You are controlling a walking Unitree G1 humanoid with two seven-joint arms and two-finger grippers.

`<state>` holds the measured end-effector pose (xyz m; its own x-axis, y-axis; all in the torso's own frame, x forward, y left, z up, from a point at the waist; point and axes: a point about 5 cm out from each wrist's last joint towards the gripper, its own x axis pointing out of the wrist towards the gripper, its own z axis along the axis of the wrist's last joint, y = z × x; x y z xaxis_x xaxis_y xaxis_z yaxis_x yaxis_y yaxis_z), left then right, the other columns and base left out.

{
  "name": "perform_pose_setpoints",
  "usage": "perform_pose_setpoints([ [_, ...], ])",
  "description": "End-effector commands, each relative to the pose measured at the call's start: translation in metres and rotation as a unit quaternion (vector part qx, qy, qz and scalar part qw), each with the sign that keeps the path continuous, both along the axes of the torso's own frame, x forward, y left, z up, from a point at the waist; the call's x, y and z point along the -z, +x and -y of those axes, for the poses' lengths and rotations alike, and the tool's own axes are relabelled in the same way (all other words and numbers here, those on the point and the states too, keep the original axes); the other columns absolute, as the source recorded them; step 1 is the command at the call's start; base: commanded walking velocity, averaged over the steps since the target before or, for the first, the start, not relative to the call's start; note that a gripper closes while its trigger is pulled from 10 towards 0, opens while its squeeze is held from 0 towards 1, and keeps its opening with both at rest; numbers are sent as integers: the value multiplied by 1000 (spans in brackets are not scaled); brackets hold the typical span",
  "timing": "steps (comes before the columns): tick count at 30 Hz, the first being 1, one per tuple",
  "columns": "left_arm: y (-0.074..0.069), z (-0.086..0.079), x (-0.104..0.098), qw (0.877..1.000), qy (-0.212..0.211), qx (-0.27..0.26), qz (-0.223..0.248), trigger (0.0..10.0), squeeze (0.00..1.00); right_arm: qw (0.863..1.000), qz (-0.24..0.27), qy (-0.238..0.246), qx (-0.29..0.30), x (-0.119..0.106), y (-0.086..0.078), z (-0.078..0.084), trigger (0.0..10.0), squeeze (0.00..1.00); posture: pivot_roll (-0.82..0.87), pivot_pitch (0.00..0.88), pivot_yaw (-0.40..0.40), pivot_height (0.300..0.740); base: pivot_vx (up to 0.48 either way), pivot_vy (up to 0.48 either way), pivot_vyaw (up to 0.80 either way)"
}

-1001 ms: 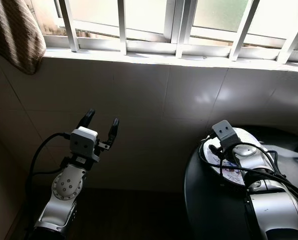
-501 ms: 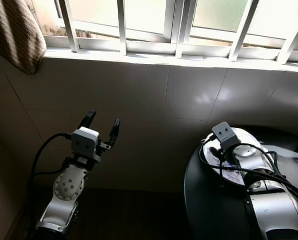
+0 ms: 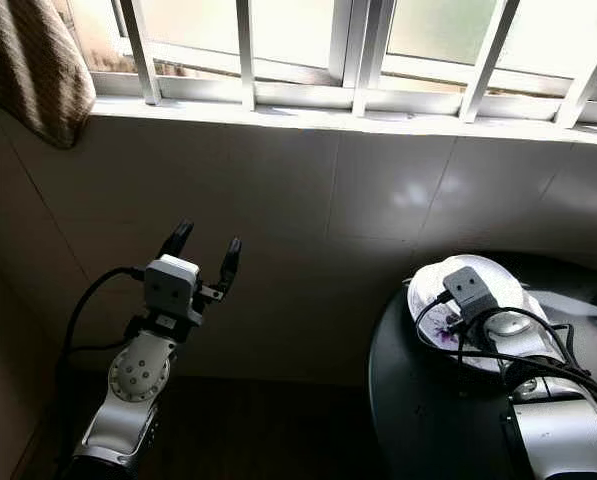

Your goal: Kitchen organization

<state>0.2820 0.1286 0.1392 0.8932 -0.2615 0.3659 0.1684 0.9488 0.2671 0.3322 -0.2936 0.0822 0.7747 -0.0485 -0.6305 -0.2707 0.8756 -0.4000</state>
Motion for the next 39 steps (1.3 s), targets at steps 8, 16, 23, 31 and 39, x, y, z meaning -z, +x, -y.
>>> perform_pose_setpoints([
  [8,1,4,6,1000,8,10,-19,10000,0,997,38,-55,-41,-8,6,-4,0,0,-3,0,-40,740,0,0,0],
  [16,2,6,7,1000,7,14,-23,10000,0,984,107,-105,-102,-17,17,-26,0,0,-25,0,-26,740,0,0,0],
  [23,3,8,8,999,6,21,-25,10000,0,962,183,-143,-142,-21,17,-46,0,0,-39,0,-20,740,0,0,0],
  [31,4,13,12,999,7,33,-35,10000,0,916,352,-85,-175,-40,6,-94,0,0,-57,0,-12,740,0,0,0],
  [39,5,12,11,999,7,35,-36,10000,0,873,430,-39,-226,-54,-10,-129,0,0,-64,0,-1,740,0,0,400],
])
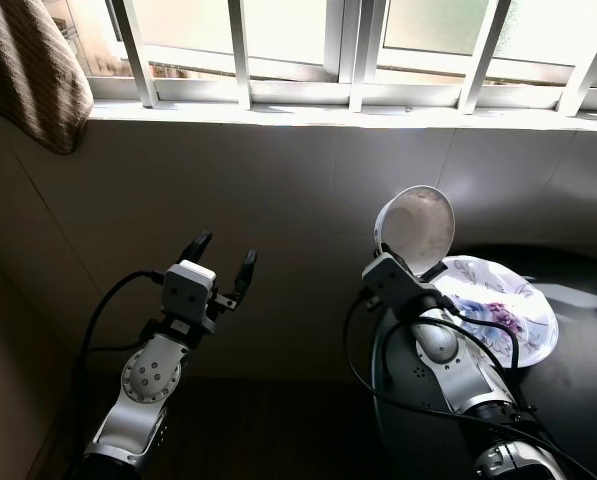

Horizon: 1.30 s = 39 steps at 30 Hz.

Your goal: Kitchen organization

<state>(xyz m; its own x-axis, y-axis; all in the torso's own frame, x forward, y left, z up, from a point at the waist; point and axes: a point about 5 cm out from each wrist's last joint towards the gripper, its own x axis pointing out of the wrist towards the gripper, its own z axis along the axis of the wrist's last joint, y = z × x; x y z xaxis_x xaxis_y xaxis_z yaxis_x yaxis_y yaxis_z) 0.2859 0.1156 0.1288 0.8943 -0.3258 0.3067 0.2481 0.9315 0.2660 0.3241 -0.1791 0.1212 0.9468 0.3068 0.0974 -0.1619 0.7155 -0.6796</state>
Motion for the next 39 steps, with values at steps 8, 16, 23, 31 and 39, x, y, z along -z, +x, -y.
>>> perform_pose_setpoints([
  [8,3,-4,2,1000,-21,-9,-19,10000,0,988,87,30,-126,-32,-18,-53,0,0,-54,0,-12,740,0,0,800],
  [16,4,-8,1,999,-22,-13,-20,10000,0,987,48,56,-141,-19,-27,-63,0,0,-37,0,-24,740,0,415,800],
  [23,3,-8,2,999,-23,-12,-25,10000,0,989,35,66,-131,-14,-28,-63,0,0,-38,0,-22,740,0,467,800],
  [31,3,-6,3,999,-23,-9,-26,10000,0,989,37,77,-123,-17,-26,-64,0,0,-41,0,-17,740,0,467,800],
  [39,2,-11,-4,999,-26,-22,5,10000,0,987,56,81,-123,-28,-20,-66,0,0,-34,0,-22,740,0,291,800],
])
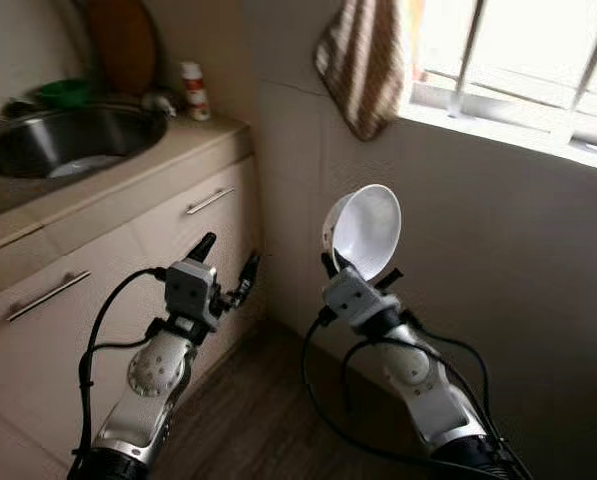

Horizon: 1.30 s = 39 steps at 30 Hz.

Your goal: Kitchen organization

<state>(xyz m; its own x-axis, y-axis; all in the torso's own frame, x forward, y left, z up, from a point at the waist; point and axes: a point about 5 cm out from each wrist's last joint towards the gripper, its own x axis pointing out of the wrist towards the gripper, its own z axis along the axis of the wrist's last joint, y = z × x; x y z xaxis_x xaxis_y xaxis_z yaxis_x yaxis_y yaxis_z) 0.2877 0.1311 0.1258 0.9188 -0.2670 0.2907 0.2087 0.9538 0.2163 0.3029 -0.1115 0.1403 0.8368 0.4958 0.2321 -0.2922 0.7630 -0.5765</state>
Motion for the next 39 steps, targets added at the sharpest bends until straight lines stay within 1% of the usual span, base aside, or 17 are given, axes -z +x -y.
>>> perform_pose_setpoints([
  [1,1,4,-7,1000,0,1,24,10000,0,1000,24,4,-2,-13,5,1,0,0,-34,0,-22,740,0,0,800],
  [3,1,4,-7,1000,0,1,24,10000,0,1000,24,4,-2,-13,5,1,0,0,-34,0,-22,740,0,0,800],
  [6,1,2,-11,999,-2,-1,32,10000,0,999,39,6,-5,-22,11,-2,0,0,-28,0,-23,740,0,0,800],
  [7,1,1,-13,999,-3,-2,40,10000,0,999,49,9,-9,-28,14,-5,0,0,-27,0,-23,740,480,0,800],
  [8,1,1,-13,999,-3,-2,40,10000,0,999,49,9,-9,-28,14,-5,0,0,-27,0,-23,740,480,0,800],
  [13,2,1,-15,999,-3,-3,44,10000,0,996,77,8,-31,-45,23,-19,0,0,-31,0,-17,740,480,0,800],
  [16,1,5,-17,999,-1,4,50,10000,0,994,94,10,-55,-59,28,-31,0,0,-24,0,-22,740,480,0,800],
  [19,2,4,-19,998,1,1,56,10000,0,994,97,13,-57,-64,32,-33,0,0,-19,0,-25,740,480,0,800],
  [22,3,1,-22,998,1,-6,62,10000,0,993,98,28,-55,-70,36,-35,0,0,-19,0,-25,740,480,0,800],
  [25,2,-1,-22,998,2,-9,62,10000,0,993,101,27,-53,-74,41,-37,0,0,-9,0,-31,740,480,0,800],
  [27,2,0,-22,998,2,-8,62,10000,0,993,101,29,-53,-74,42,-38,0,0,-9,0,-31,740,480,0,800],
  [29,2,0,-22,998,3,-9,63,10000,0,992,101,43,-55,-76,42,-38,0,0,-9,0,-31,740,480,0,800],
  [30,2,0,-22,998,3,-9,64,10000,0,992,97,56,-55,-76,42,-38,0,0,-9,0,-31,740,480,0,0],
  [34,3,0,-23,998,4,-10,61,10000,0,993,93,71,-27,-79,48,-32,0,0,-7,0,-29,740,480,0,0],
  [39,3,2,-24,998,2,-7,67,10000,0,992,86,88,4,-82,55,-22,0,0,-5,0,-29,740,0,0,0],
])
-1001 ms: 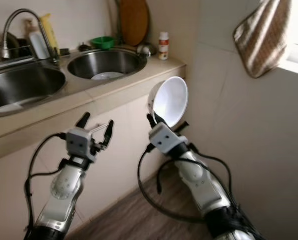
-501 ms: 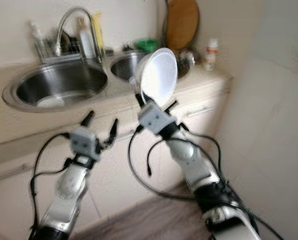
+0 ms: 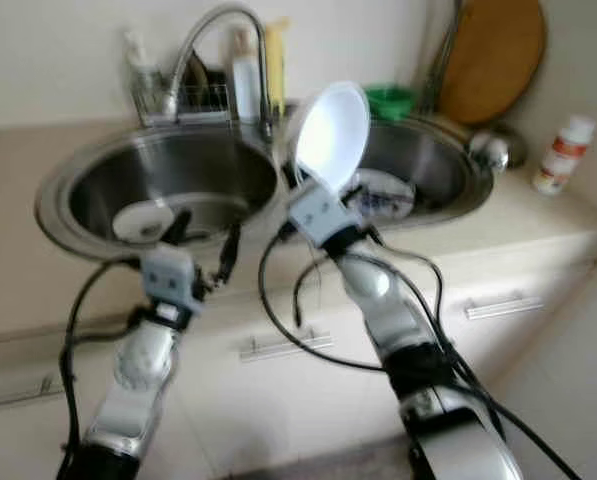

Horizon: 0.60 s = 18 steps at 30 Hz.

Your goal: Kitchen organization

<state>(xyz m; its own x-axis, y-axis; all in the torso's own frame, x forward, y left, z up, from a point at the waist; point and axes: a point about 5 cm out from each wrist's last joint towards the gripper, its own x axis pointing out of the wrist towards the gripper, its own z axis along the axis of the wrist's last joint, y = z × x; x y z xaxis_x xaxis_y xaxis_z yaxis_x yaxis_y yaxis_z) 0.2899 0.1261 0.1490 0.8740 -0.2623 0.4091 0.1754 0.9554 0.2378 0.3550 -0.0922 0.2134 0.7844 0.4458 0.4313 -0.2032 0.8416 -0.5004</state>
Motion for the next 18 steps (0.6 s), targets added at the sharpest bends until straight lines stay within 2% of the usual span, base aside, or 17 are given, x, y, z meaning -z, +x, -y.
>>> perform_pose_setpoints([
  [1,0,-3,-1,1000,4,-5,2,10000,0,1000,5,17,3,-9,3,-2,0,0,-5,0,-29,740,0,0,0],
  [4,1,-3,-2,1000,2,-9,3,10000,0,999,-10,31,20,-8,8,4,0,0,-4,0,-30,740,0,0,0],
  [7,2,-3,-3,1000,2,-12,4,10000,0,992,-75,79,55,-3,21,19,0,0,0,0,-31,740,0,0,0],
  [11,2,-3,-3,1000,3,-12,4,10000,0,984,-117,112,75,-1,31,31,0,0,5,0,-32,740,0,0,0],
  [12,2,-3,-3,1000,3,-13,5,10000,0,979,-137,125,80,0,35,34,275,0,5,0,-32,740,0,0,0],
  [13,2,-3,-3,1000,3,-13,4,10000,0,967,-174,166,88,2,41,42,1882,0,6,0,-32,740,0,0,0],
  [15,2,-3,-4,1000,4,-14,5,10000,0,954,-206,200,93,3,47,48,1882,0,9,0,-33,740,0,0,0],
  [16,3,-3,-4,1000,4,-14,5,10000,0,942,-234,223,93,5,51,51,1333,0,11,0,-33,740,0,0,0],
  [17,3,-3,-4,1000,4,-14,5,10000,0,939,-240,228,93,5,52,52,1333,0,11,0,-33,740,0,0,0],
  [18,3,-3,-4,1000,4,-14,5,10000,0,928,-258,253,92,7,54,54,1137,0,12,0,-34,740,0,0,0],
])
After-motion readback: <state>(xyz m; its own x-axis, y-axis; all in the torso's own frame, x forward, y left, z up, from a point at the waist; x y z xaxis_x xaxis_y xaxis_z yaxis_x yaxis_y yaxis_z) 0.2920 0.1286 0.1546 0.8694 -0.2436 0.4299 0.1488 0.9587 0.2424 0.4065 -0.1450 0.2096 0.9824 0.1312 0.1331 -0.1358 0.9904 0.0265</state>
